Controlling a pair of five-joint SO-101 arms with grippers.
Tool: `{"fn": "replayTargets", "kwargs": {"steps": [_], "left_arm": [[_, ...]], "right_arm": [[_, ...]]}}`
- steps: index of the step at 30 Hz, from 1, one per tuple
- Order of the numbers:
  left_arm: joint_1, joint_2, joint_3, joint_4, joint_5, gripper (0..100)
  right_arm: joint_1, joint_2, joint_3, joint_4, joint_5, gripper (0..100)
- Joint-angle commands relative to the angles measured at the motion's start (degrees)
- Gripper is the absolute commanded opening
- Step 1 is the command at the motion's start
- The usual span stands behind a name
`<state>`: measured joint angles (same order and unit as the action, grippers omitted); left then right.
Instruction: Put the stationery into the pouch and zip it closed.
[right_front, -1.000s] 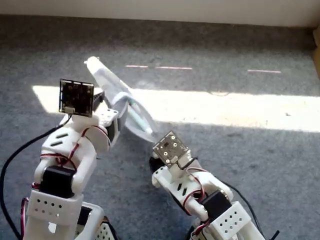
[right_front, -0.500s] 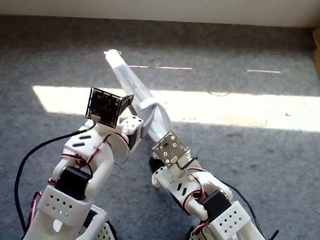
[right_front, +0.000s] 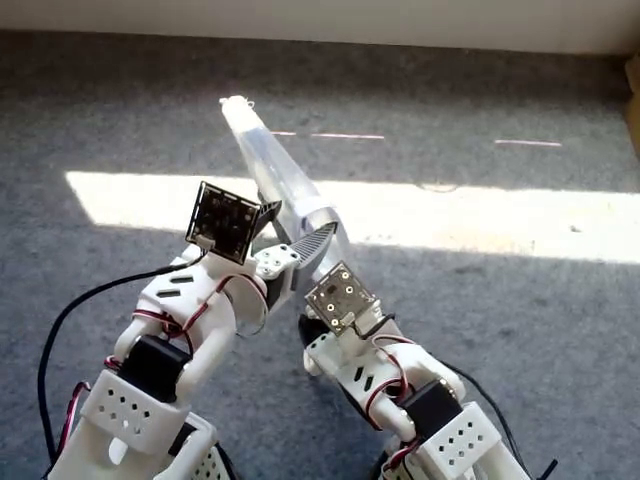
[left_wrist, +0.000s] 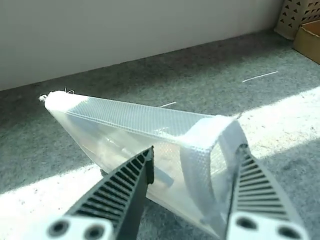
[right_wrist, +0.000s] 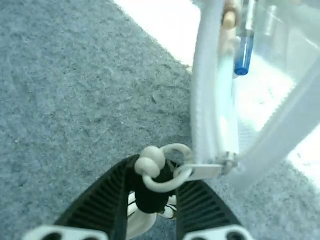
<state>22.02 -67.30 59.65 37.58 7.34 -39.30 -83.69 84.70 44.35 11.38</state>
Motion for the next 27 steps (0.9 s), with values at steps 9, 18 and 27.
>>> {"fn": "replayTargets", "kwargs": {"steps": [9,18,27], "left_arm": [[6.7,-0.7,0.9,-0.4,-8.7,25],[1.8,-1.2,1.5,-0.5,-8.5,25],[1.5,-1.3,1.4,1.1,-9.0,25]], "right_arm": [[0.5,-1.4,-0.8,0.4,0.4,0.5],[0.5,-1.4,-0.8,0.4,0.4,0.5],[1.5,-1.4,-0.8,0.3,0.4,0.5]]}}
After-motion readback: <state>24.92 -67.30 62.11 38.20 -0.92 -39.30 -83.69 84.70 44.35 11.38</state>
